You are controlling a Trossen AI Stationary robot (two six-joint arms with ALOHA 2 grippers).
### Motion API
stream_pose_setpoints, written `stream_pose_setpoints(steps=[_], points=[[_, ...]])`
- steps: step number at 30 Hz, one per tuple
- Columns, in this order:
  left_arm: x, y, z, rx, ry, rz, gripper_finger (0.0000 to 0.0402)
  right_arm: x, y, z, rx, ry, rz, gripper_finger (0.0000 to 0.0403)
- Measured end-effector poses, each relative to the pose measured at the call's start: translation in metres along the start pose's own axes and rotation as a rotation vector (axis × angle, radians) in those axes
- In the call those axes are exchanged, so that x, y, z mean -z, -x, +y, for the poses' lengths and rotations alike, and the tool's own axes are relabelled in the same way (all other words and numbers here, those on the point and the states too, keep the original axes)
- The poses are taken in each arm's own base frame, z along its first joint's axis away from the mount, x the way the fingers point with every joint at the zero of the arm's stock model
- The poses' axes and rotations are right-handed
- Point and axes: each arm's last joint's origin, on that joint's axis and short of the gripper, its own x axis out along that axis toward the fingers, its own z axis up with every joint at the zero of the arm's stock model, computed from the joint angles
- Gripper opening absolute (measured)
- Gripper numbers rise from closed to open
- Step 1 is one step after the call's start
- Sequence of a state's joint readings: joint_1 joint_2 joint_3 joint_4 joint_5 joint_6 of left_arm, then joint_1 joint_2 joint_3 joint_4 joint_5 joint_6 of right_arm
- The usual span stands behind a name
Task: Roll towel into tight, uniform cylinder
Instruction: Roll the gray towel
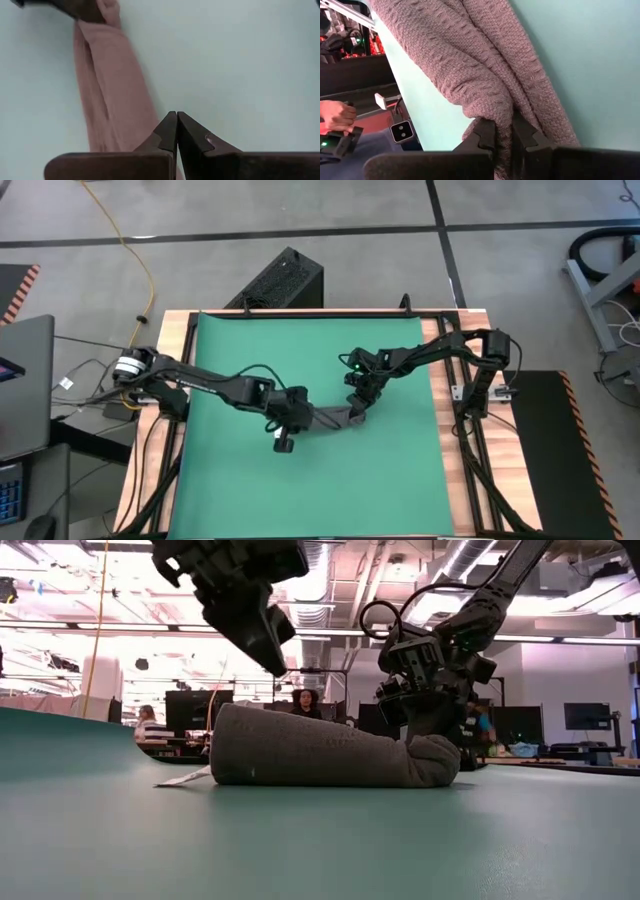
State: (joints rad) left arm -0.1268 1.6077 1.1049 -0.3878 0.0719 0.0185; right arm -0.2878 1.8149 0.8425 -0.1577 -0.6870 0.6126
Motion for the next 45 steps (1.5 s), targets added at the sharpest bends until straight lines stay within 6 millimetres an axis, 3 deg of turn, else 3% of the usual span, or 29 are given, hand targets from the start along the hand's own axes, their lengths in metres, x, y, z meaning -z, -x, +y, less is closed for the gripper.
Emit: stream_pose_setpoints(steps=[11,27,45], points=[[0.012,-0.035,-0.001,0.004,-0.037,0.098,0.0000,0.000,0.000,0.000,-0.007,0.014,0.000,0.0030],[0.015,-0.033,0.033,-0.053,0.024,0.102,0.0000,-0.001,-0.001,0.003,-0.007,0.034,-0.011,0.0030],[0.062,-0.047,0.051,-0.085,0.208,0.137,0.0000,0.000,-0.001,0.003,-0.026,0.044,0.007,0.0030]])
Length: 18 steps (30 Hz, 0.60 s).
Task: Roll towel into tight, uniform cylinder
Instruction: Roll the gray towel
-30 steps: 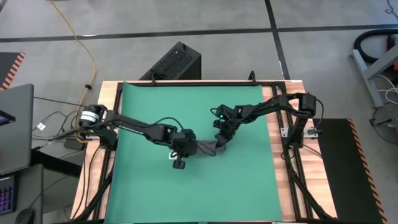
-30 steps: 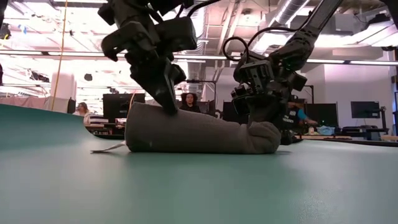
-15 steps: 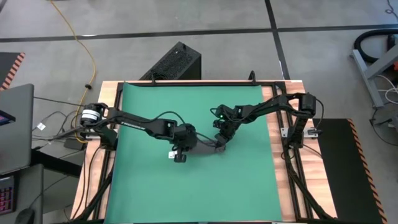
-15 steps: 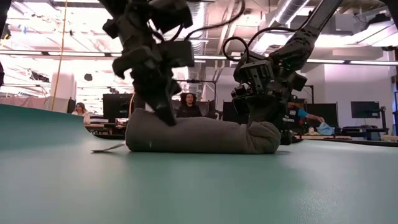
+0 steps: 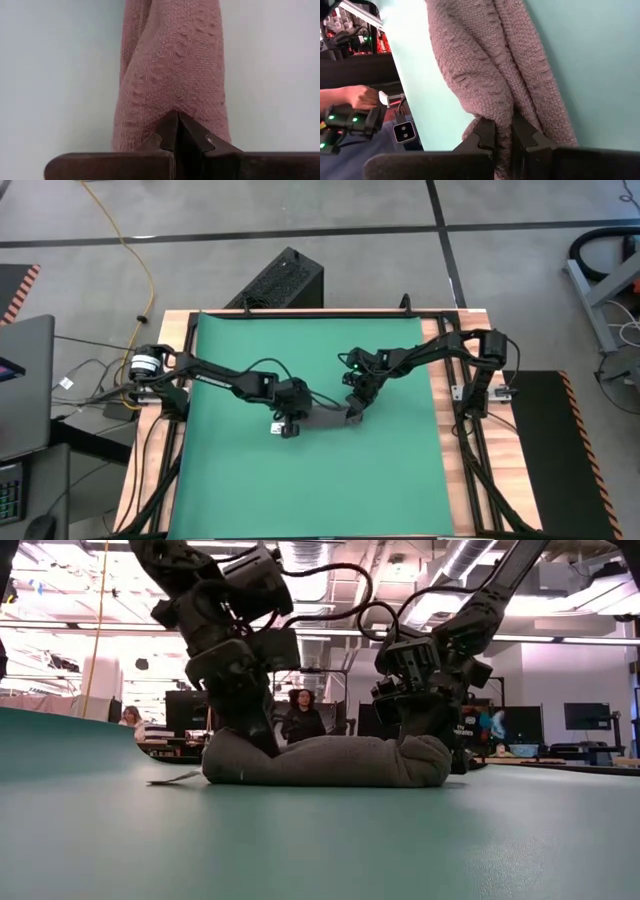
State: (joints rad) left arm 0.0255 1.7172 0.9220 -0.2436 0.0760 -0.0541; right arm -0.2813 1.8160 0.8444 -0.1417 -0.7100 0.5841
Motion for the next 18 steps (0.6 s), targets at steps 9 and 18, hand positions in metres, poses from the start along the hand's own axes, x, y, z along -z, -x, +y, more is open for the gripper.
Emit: stream_pose_setpoints(steps=[9,18], points=[[0.020,-0.009,0.013,0.035,0.159,-0.039,0.0000,-0.001,0.000,0.001,-0.009,0.020,-0.008,0.0035],[0.025,-0.011,0.014,0.031,0.173,-0.020,0.0000,-0.003,0.018,0.016,0.028,0.111,-0.127,0.0107]])
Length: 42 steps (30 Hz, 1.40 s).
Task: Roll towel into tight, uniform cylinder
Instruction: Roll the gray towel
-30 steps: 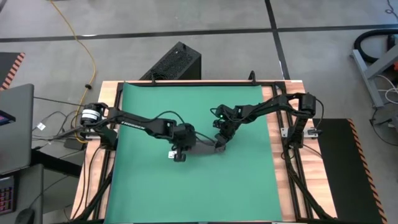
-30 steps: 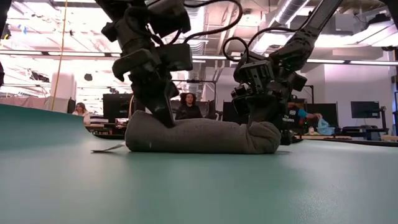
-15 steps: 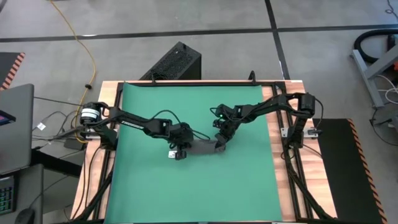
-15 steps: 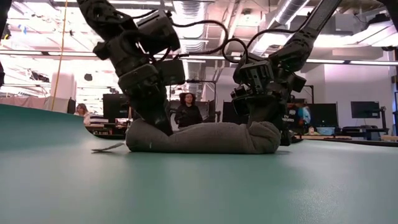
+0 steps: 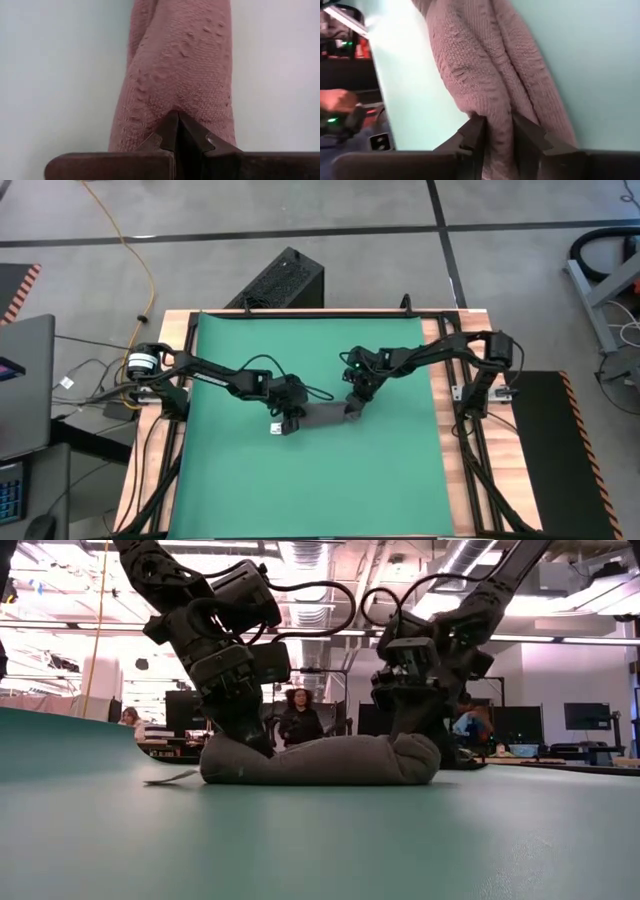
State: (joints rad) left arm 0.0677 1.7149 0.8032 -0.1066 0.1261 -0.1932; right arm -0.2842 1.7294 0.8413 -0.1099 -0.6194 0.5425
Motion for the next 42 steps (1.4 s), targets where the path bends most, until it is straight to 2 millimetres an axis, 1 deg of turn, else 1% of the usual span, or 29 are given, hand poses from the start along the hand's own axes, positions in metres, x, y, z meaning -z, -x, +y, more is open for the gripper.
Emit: stream_pose_setpoints(steps=[5,11,13,15,17,19,21,23,25,26,31,33,36,39,42], points=[[0.000,0.000,0.000,-0.003,0.000,0.000,0.0000,0.000,0.020,0.012,0.068,0.076,-0.076,0.0112],[0.001,-0.001,0.000,-0.003,0.000,0.001,0.0000,0.002,0.051,0.029,0.206,0.200,-0.224,0.0114],[0.001,-0.001,0.000,-0.003,0.000,0.001,0.0000,0.003,0.064,0.041,0.230,0.266,-0.302,0.0114],[0.001,-0.001,0.000,-0.003,0.000,0.001,0.0000,0.007,0.076,0.057,0.227,0.333,-0.379,0.0112],[0.001,-0.001,0.000,-0.003,0.000,0.001,0.0000,0.014,0.080,0.072,0.191,0.395,-0.442,0.0105],[0.001,-0.001,0.000,-0.003,0.004,0.001,0.0000,0.026,0.074,0.079,0.140,0.435,-0.475,0.0091],[0.001,-0.001,0.000,-0.002,0.004,0.002,0.0000,0.037,0.063,0.080,0.088,0.442,-0.501,0.0070],[0.001,-0.001,0.000,-0.002,0.005,0.000,0.0000,0.045,0.050,0.077,0.042,0.444,-0.517,0.0043],[0.001,-0.001,0.000,-0.002,0.008,0.000,0.0000,0.048,0.038,0.072,0.020,0.444,-0.550,0.0016],[0.001,-0.001,0.000,0.001,0.009,-0.001,0.0000,0.048,0.032,0.069,0.016,0.445,-0.553,0.0011],[0.001,-0.001,0.000,0.012,0.009,0.000,0.0000,0.040,0.014,0.062,-0.007,0.421,-0.576,0.0022],[0.001,-0.001,0.000,0.013,0.011,0.000,0.0000,0.039,0.007,0.058,-0.016,0.416,-0.564,0.0018],[0.001,-0.001,0.000,0.018,0.018,0.001,0.0000,0.037,-0.001,0.060,-0.047,0.430,-0.559,0.0008],[0.001,-0.001,0.000,0.020,0.026,0.001,0.0000,0.036,-0.008,0.057,-0.034,0.427,-0.540,0.0006],[0.001,-0.001,0.000,0.020,0.029,0.001,0.0000,0.037,-0.017,0.049,-0.006,0.411,-0.502,0.0009]])
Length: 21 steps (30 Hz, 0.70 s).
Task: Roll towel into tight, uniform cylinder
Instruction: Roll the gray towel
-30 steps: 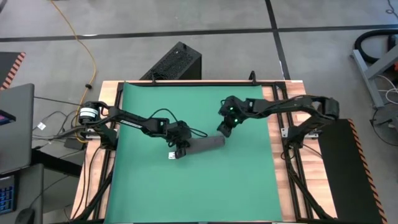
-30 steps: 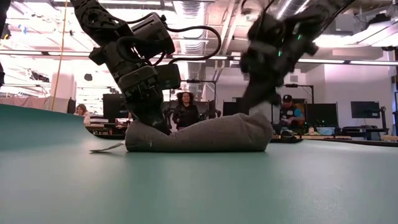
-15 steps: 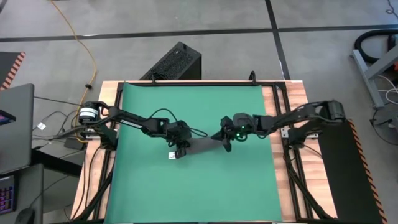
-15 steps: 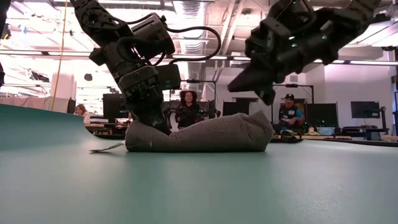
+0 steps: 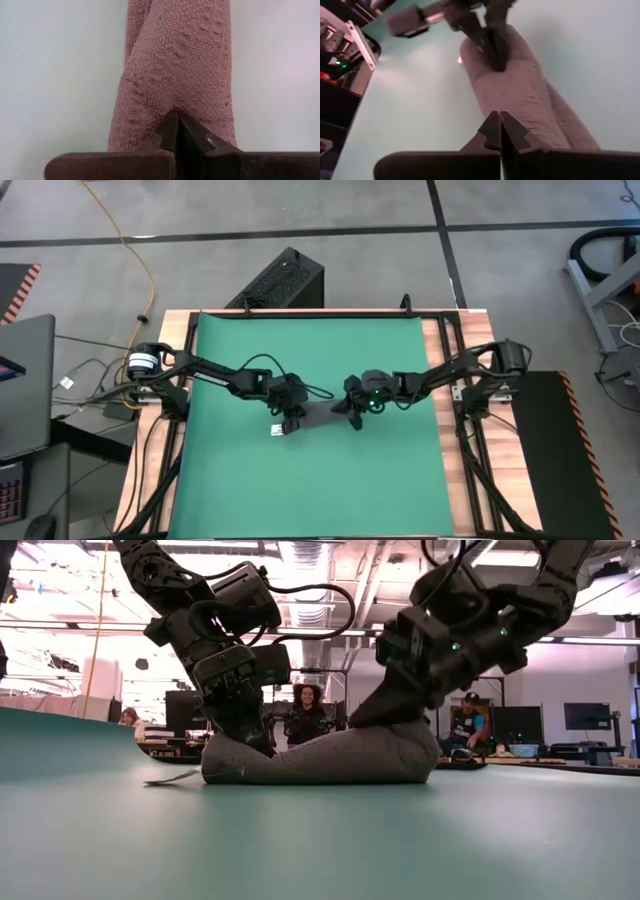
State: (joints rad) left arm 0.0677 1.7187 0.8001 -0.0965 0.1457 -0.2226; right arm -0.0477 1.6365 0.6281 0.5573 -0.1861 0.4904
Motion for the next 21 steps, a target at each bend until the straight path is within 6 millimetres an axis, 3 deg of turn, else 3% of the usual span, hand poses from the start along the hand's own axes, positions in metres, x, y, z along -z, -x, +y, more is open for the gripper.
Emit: stream_pose_setpoints(steps=[15,21], points=[[0.001,0.000,-0.001,0.006,-0.054,0.015,0.0000,0.029,-0.025,-0.047,0.135,-0.176,0.110,0.0010],[0.002,0.000,-0.001,-0.014,-0.077,0.025,0.0000,0.037,-0.027,-0.053,0.197,-0.272,0.148,0.0010]])
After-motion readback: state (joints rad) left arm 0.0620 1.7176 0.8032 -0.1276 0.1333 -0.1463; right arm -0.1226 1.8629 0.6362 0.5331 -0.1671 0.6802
